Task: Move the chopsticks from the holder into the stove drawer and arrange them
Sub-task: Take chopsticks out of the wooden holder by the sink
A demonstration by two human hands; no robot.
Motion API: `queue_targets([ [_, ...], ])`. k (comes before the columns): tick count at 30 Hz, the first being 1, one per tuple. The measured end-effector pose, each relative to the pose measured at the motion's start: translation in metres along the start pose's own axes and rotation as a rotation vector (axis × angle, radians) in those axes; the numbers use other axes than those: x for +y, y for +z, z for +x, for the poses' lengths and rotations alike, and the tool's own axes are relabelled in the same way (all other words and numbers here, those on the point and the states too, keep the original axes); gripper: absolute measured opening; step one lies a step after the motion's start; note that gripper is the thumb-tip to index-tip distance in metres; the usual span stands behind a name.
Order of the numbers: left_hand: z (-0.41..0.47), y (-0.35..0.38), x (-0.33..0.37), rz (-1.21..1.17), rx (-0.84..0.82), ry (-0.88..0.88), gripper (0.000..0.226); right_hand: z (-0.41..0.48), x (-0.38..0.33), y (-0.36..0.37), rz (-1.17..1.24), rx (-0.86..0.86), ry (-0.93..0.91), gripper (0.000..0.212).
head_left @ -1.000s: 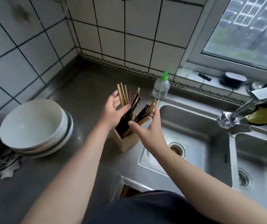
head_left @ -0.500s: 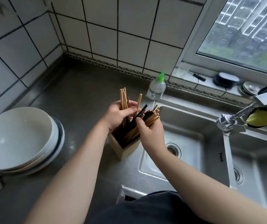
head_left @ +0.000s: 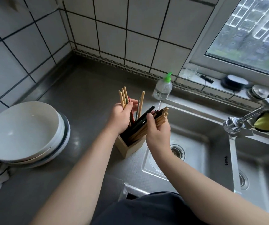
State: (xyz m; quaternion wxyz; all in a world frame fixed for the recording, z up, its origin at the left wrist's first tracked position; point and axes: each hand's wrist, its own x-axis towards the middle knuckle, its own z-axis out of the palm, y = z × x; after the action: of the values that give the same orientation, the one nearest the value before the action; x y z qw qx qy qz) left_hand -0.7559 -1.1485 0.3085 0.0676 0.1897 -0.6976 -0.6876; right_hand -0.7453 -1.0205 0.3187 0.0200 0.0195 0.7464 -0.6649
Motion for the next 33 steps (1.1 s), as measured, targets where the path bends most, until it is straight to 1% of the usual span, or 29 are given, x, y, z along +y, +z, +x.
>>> queue_targets([
  [4, -0.007, 0.003, 0.008, -0.043, 0.05, 0.04, 0.024, 0.001, -0.003, -0.004, 0.055, 0.015, 0.03, 0.024],
  [7, -0.011, 0.002, 0.014, -0.053, 0.08, 0.063, 0.024, 0.001, -0.006, -0.008, 0.091, 0.032, 0.045, 0.022],
  [10, -0.014, 0.002, 0.021, -0.048, 0.1, 0.077, 0.024, 0.004, -0.015, -0.01, 0.193, 0.048, 0.052, 0.016],
  [14, -0.017, 0.002, 0.027, -0.036, 0.123, 0.099, 0.025, 0.009, -0.03, -0.015, 0.278, 0.064, 0.047, 0.022],
  [16, -0.019, 0.002, 0.03, -0.026, 0.134, 0.108, 0.025, 0.012, -0.035, -0.017, 0.31, 0.073, 0.052, 0.021],
  [21, -0.024, 0.0, 0.044, 0.002, 0.164, 0.159, 0.025, 0.018, -0.044, -0.021, 0.32, 0.095, 0.043, 0.02],
  [25, -0.025, -0.002, 0.055, 0.033, 0.173, 0.193, 0.025, 0.023, -0.054, -0.028, 0.271, 0.103, 0.006, 0.027],
  [29, -0.025, 0.0, 0.061, 0.072, 0.157, 0.213, 0.025, 0.029, -0.061, -0.033, 0.279, 0.108, 0.006, 0.023],
  [33, -0.026, -0.001, 0.068, 0.081, 0.171, 0.237, 0.025, 0.032, -0.076, -0.037, 0.364, 0.122, 0.016, 0.02],
])
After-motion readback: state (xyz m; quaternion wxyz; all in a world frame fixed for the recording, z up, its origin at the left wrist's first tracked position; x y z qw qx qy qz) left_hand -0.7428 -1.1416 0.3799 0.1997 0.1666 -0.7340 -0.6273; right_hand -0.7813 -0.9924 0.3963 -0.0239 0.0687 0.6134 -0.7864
